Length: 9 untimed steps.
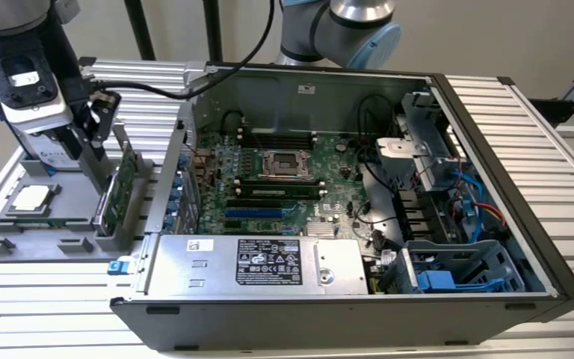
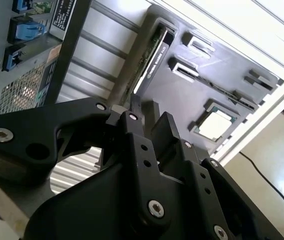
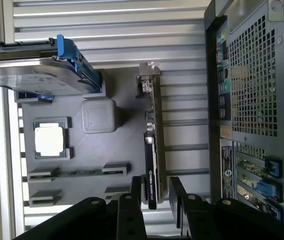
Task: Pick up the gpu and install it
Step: 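Pick up the gpu and move the gpu toward the slot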
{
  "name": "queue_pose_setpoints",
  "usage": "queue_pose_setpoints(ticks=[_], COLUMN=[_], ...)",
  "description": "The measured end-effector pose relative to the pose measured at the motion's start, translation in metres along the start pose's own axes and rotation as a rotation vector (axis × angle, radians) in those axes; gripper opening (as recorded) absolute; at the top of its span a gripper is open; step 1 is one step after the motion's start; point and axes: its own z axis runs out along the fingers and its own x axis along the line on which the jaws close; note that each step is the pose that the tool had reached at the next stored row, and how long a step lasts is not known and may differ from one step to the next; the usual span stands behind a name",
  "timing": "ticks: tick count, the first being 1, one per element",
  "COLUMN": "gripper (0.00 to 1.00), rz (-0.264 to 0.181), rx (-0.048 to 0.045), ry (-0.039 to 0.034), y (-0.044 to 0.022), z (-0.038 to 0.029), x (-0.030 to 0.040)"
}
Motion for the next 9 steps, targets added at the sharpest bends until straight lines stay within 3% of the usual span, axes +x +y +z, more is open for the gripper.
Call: queue_pose_setpoints(ticks=[9], gripper=[1.00], rz=[-0.003], rx=[-0.0001], ry=[0.0001], y=[-0.0002], z=[0.0056], x=[-0.0002])
